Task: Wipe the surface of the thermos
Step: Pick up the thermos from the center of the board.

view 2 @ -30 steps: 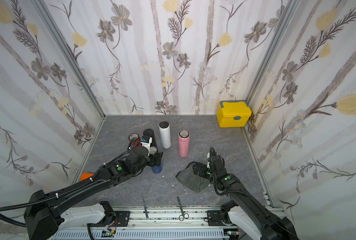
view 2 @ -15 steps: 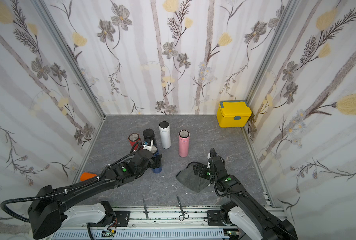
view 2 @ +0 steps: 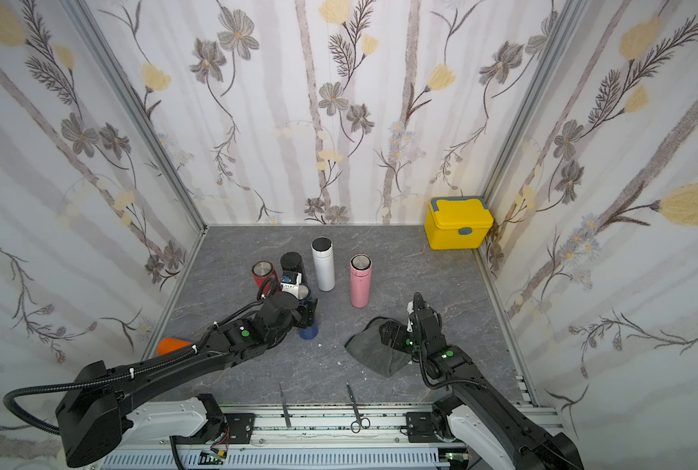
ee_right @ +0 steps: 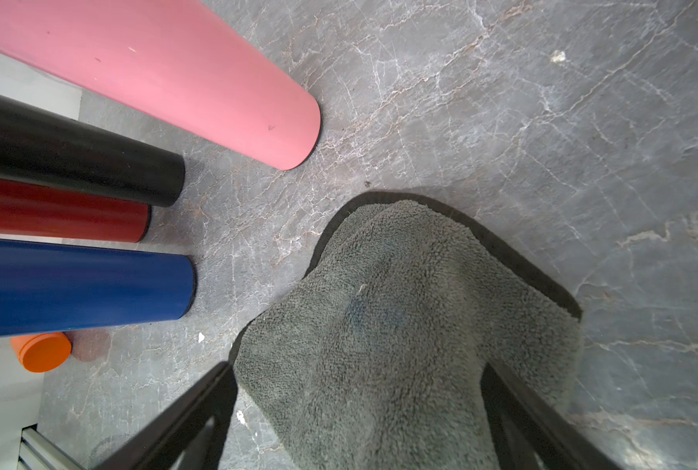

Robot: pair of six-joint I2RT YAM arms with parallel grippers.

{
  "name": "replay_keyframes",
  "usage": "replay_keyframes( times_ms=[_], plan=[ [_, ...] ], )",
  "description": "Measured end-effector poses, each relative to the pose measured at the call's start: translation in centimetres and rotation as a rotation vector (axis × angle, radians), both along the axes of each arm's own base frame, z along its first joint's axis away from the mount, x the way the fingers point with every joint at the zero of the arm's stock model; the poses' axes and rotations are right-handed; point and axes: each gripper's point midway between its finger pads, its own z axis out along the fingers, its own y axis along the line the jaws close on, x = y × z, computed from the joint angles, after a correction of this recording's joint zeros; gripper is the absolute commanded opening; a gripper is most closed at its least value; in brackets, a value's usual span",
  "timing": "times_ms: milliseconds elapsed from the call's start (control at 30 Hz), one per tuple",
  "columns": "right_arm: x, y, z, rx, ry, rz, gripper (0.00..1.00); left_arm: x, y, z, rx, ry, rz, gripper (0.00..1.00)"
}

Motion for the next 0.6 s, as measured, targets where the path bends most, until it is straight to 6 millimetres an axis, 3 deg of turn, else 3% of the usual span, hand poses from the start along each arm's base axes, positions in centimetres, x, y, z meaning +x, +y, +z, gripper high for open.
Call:
replay_keyframes(
  times_ms=[133, 300, 433, 600],
  plan=[
    [-0.3, 0.0, -1.1, -0.008, 0.03, 0.006, 0.89, 0.0, 0.3, 0.0, 0.007, -0.015, 0.001, 0.49],
    [-0.5, 0.0, -2.2, -0.03, 0.075, 0.009, 0.91, -0.1, 0.2, 0.1, -0.001, -0.02, -0.007, 0.0],
    [-0.5, 0.8, -1.9, -0.037, 0.074, 0.041, 0.98, -0.7, 0.3, 0.3, -0.005, -0.005, -0.024, 0.0],
    [-0.5, 1.9, -1.7, -0.103, 0.09, 0.077, 0.98, -1.3, 0.5, 1.3, -0.027, -0.001, -0.043, 0.0]
  ],
)
